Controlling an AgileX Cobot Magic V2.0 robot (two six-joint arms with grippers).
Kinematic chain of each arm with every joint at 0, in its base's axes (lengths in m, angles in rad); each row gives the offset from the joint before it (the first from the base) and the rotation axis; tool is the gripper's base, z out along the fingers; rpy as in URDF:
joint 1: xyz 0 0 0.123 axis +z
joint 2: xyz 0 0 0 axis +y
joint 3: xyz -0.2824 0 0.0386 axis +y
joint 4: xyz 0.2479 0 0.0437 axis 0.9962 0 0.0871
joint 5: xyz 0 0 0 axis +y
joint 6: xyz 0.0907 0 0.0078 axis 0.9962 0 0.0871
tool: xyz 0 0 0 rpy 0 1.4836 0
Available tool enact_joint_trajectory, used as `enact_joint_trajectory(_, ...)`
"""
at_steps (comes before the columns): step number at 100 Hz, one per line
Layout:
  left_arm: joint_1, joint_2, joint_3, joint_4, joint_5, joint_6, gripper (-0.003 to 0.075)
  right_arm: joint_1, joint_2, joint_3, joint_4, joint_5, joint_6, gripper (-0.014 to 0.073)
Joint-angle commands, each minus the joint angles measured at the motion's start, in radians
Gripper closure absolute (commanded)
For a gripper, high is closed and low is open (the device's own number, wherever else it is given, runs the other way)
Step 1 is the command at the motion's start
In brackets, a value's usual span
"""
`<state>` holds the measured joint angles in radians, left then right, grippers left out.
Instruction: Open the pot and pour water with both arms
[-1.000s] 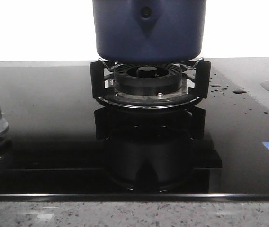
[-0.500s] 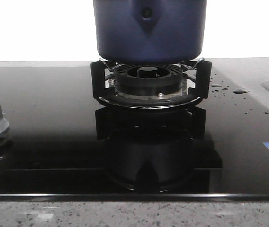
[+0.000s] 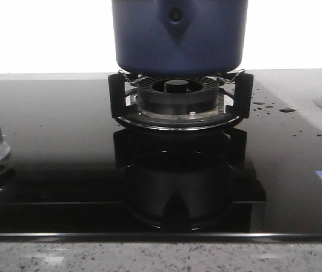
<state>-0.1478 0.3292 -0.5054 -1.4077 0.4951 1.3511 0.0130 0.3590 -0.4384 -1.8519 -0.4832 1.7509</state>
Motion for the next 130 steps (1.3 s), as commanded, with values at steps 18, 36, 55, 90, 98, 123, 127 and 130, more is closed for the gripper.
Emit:
enact_joint_trajectory(18, 0.003, 0.008, -0.024, -0.046, -0.013, -0.011, 0.0741, -0.001, 0.006, -0.024, -0.027, 0.030, -0.001, 0.0657)
enact_joint_trajectory(36, 0.005, 0.008, -0.023, -0.037, -0.054, -0.011, 0.0741, -0.001, 0.006, -0.024, -0.027, 0.030, -0.001, 0.0657)
enact_joint_trajectory(55, 0.017, 0.006, -0.023, 0.003, -0.188, -0.011, 0.0740, -0.001, 0.006, -0.024, -0.027, 0.030, -0.001, 0.0657)
enact_joint_trajectory(90, 0.081, -0.056, 0.104, 0.921, -0.182, -0.720, 0.0741, -0.001, 0.006, -0.024, -0.027, 0.030, -0.001, 0.0657)
enact_joint_trajectory(98, 0.088, -0.130, 0.195, 1.036, -0.243, -0.850, 0.0741, -0.001, 0.006, -0.024, -0.027, 0.030, -0.001, 0.0657)
enact_joint_trajectory(123, 0.089, -0.366, 0.429, 1.355, -0.299, -1.280, 0.0741, -0.001, 0.006, -0.024, -0.027, 0.030, -0.001, 0.0657)
enact_joint_trajectory(127, 0.089, -0.363, 0.452, 1.355, -0.302, -1.280, 0.0741, -0.001, 0.006, -0.024, -0.027, 0.030, -0.001, 0.0657)
enact_joint_trajectory(130, 0.089, -0.360, 0.464, 1.355, -0.302, -1.283, 0.0741, -0.001, 0.006, -0.024, -0.027, 0.030, -0.001, 0.0657)
